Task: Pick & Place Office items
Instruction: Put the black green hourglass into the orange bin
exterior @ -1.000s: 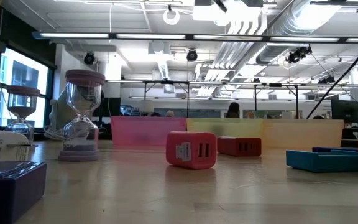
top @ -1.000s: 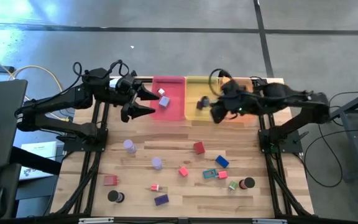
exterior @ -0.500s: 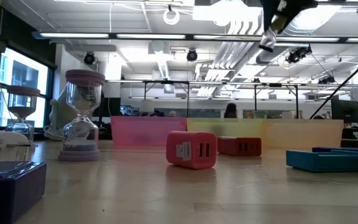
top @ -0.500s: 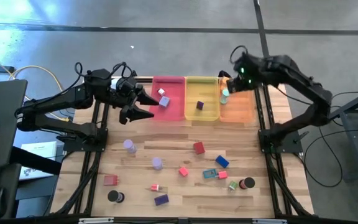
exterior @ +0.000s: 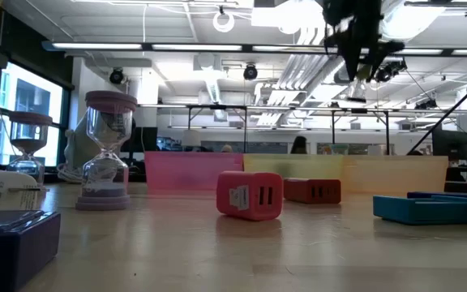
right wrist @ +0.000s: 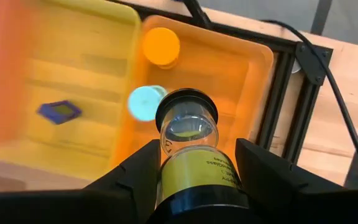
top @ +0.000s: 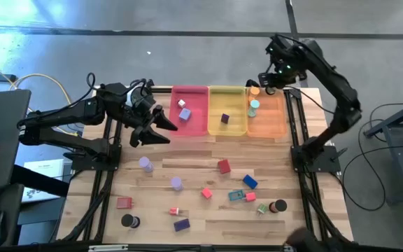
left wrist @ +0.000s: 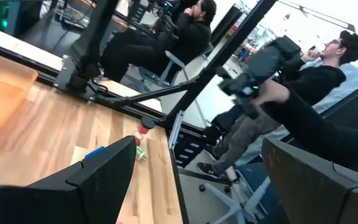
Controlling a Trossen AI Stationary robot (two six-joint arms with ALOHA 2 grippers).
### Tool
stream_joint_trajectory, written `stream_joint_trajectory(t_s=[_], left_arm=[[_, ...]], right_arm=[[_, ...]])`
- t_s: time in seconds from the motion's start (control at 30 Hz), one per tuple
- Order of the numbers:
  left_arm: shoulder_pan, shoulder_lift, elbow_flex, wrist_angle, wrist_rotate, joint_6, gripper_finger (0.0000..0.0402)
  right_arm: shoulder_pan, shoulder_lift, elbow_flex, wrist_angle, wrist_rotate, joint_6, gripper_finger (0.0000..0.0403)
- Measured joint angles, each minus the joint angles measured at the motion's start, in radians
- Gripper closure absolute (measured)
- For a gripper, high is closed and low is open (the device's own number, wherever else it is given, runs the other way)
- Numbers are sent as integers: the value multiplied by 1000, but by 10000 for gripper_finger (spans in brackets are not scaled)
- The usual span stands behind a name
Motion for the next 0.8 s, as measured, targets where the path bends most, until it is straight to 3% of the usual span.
stream_joint_trajectory(t_s=[0.43, 0.8], left_arm=[[-65, 0, 0, -1, 0, -2, 62], [-74, 0, 0, -5, 34, -2, 62]], right_arm=[[-99, 260, 0, -2, -14, -84, 218], [-153, 365, 0, 36, -12, -133, 219]])
